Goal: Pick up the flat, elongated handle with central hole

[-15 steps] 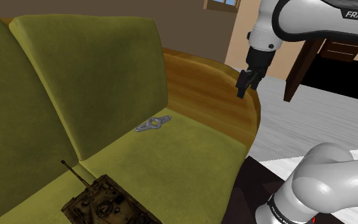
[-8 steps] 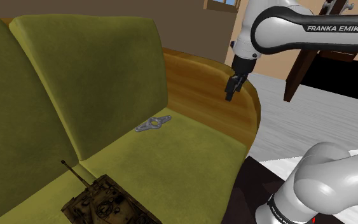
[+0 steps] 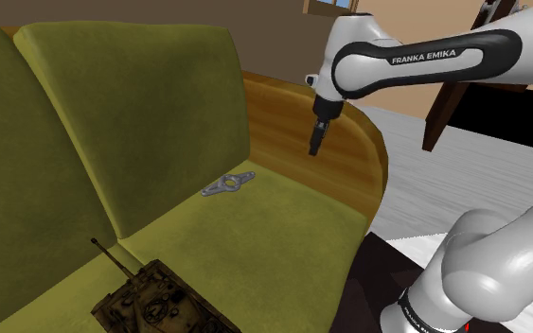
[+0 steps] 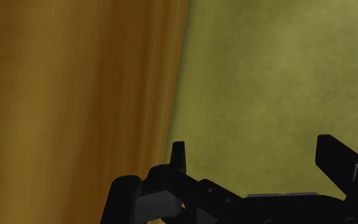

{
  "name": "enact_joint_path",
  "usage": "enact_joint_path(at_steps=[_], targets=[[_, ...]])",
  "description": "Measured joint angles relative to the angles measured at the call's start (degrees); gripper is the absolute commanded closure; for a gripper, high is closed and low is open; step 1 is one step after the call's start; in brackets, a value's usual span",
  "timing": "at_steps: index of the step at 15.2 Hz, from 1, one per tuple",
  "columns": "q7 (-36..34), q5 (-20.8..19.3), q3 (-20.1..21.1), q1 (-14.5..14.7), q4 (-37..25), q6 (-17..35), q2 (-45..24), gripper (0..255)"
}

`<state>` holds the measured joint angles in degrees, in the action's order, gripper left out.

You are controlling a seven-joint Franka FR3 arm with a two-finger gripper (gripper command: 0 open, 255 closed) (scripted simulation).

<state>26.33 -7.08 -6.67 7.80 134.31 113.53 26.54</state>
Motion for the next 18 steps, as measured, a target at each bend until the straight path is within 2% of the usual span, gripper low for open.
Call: enact_joint_path(at_steps=[6, 9, 18], targets=[[12.3, 2.5, -2.2, 3.9, -4.2, 9.6, -12.3, 0], [19.3, 4.5, -2.9, 5.2, -7.4, 12.6, -17.9, 0], [37.9, 11.1, -0.5, 8.3, -17.5, 19.7, -34.5, 0]])
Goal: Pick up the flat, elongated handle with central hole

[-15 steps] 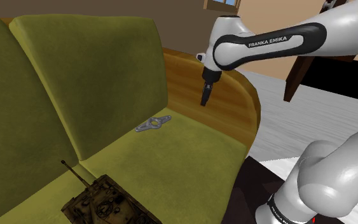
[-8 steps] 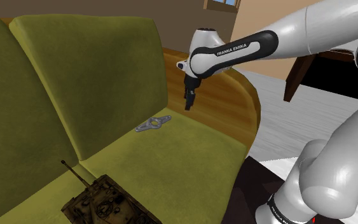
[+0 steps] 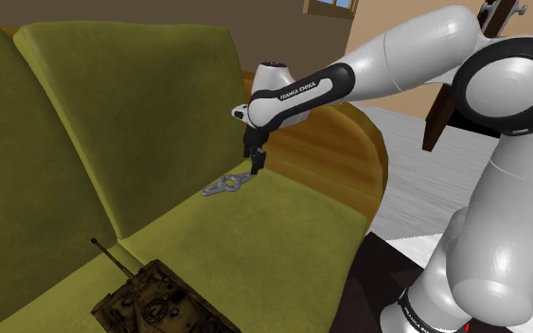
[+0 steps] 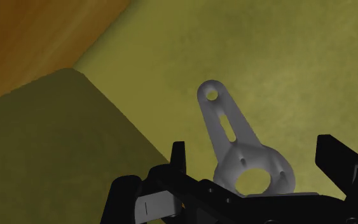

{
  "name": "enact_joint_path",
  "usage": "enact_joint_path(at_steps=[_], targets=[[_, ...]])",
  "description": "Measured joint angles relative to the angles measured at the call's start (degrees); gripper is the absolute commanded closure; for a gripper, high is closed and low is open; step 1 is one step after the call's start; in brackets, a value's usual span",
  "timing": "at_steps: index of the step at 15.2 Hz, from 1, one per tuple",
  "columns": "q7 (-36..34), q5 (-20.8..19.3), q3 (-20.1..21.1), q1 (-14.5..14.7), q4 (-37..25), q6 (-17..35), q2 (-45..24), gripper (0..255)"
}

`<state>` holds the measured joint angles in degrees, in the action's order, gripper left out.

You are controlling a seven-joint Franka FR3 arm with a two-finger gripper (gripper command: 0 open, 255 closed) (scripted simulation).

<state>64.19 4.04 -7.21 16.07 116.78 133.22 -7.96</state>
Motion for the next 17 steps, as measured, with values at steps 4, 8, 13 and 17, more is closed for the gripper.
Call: enact_joint_path(at_steps=[4, 8, 13, 17], targets=[[4.5, 1.4, 1.3, 0.2, -2.0, 2.1, -4.1, 0], [5.4, 2.0, 1.5, 0.1, -1.3, 4.7, -5.9, 0], [5.6, 2.3, 1.6, 0.0, -0.7, 6.3, -6.7, 255], [5.6, 2.3, 1.6, 0.0, -0.7, 6.4, -6.8, 255]])
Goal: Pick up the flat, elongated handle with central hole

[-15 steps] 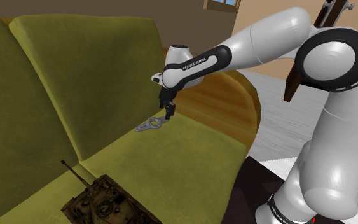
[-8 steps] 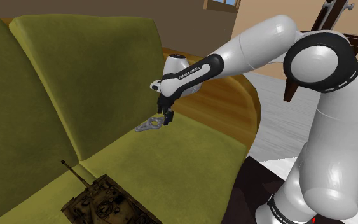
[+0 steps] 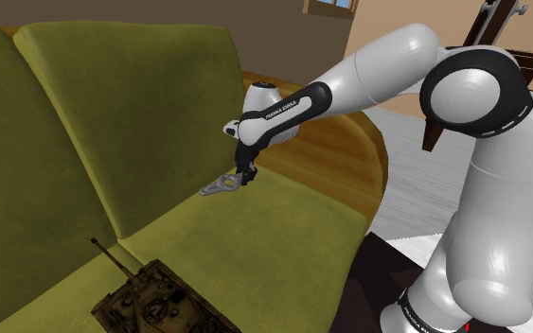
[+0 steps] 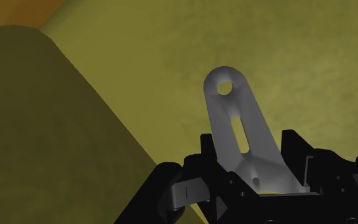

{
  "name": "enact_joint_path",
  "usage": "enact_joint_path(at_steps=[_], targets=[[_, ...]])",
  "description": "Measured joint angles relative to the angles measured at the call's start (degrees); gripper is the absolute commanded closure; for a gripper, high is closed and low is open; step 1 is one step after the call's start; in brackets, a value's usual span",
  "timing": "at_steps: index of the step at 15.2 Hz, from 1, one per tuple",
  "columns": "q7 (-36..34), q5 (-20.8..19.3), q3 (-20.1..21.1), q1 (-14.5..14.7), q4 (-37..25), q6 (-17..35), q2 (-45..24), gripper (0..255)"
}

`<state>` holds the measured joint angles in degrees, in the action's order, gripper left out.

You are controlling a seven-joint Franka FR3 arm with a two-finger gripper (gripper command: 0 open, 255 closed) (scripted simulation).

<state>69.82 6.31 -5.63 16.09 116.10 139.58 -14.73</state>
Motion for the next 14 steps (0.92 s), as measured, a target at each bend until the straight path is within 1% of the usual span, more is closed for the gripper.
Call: enact_joint_path(at_steps=[5, 14], targets=[[-0.1, -0.1, 0.0, 0.0, 0.0, -0.2, 0.1, 255], [-0.9, -1.1, -0.3, 0.2, -2.5, -6.3, 3.4, 255]])
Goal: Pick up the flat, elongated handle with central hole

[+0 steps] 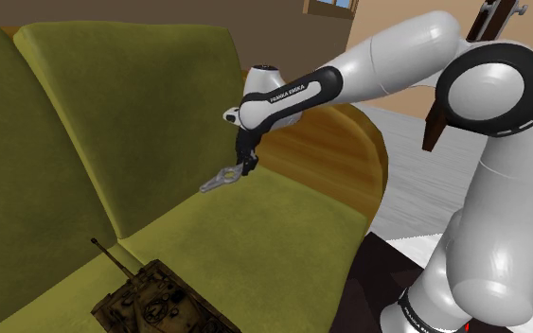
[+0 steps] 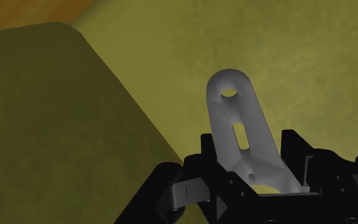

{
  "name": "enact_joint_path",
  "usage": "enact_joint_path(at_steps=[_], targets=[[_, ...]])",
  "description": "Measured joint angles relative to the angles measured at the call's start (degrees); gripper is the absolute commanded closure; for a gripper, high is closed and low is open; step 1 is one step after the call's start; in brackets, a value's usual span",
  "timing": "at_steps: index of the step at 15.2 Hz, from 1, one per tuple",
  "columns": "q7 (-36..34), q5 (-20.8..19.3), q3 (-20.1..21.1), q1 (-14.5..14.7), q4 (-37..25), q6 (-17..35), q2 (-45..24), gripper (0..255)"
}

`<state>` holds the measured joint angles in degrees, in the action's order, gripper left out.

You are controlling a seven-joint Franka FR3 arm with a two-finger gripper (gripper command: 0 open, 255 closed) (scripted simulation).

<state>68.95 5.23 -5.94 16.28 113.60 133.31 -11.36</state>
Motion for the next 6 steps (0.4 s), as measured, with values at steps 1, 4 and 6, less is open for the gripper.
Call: enact_joint_path(at_steps=[1, 4, 6], targets=[[-0.2, -0.1, 0.0, 0.1, -0.2, -0.6, 0.4, 255], [-0.4, -0.3, 0.0, 0.1, -1.2, -2.6, 1.5, 255], [-0.5, -0.5, 0.0, 0.1, -1.8, -3.7, 1.9, 255]])
